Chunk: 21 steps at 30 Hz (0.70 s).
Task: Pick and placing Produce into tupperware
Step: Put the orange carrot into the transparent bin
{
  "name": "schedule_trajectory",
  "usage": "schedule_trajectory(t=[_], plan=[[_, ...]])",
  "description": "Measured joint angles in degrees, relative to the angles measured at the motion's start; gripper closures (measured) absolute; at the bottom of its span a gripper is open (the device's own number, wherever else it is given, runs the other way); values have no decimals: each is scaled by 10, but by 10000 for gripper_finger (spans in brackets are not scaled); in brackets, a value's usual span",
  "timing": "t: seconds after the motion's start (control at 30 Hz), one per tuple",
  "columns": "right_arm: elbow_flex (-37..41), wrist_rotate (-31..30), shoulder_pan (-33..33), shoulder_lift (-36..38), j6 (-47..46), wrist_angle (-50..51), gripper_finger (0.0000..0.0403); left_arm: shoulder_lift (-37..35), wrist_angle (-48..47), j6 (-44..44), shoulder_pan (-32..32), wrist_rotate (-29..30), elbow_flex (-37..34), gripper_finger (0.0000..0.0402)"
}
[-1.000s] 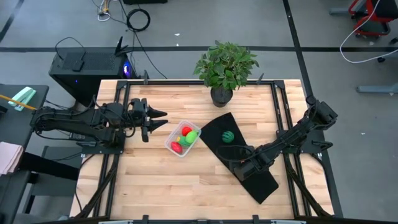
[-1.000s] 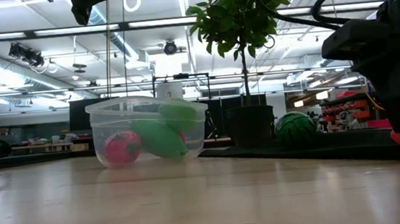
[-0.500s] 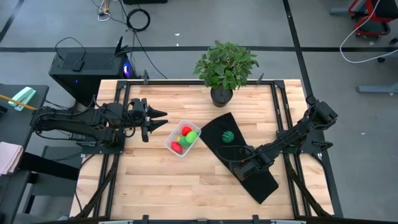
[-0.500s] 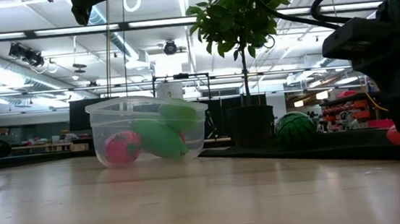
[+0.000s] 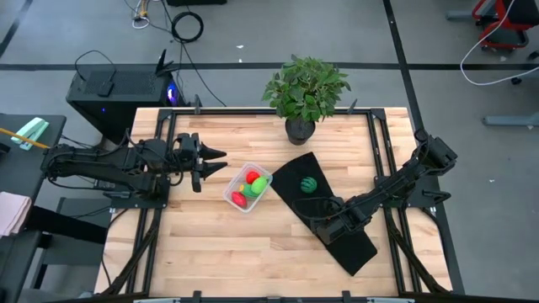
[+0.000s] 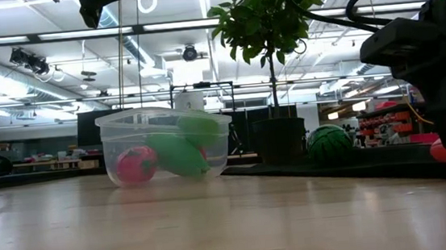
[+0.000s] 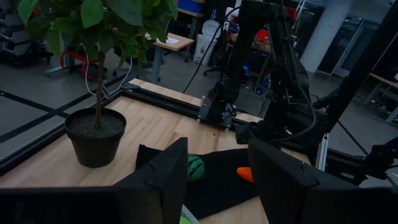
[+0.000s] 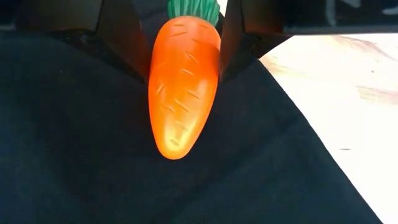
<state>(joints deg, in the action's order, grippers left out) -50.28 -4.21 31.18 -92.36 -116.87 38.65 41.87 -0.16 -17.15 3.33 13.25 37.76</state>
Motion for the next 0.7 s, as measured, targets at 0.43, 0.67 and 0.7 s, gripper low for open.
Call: schedule_trajectory(t=[0.43,0.67,0.7], plan=[[-8,0,0,0,6,8,226,0,0,0,0,0,0,225],[-29,0,0,4,26,10,226,0,0,0,0,0,0,229],[-32,-1,0,7,29,10,226,0,0,0,0,0,0,229]])
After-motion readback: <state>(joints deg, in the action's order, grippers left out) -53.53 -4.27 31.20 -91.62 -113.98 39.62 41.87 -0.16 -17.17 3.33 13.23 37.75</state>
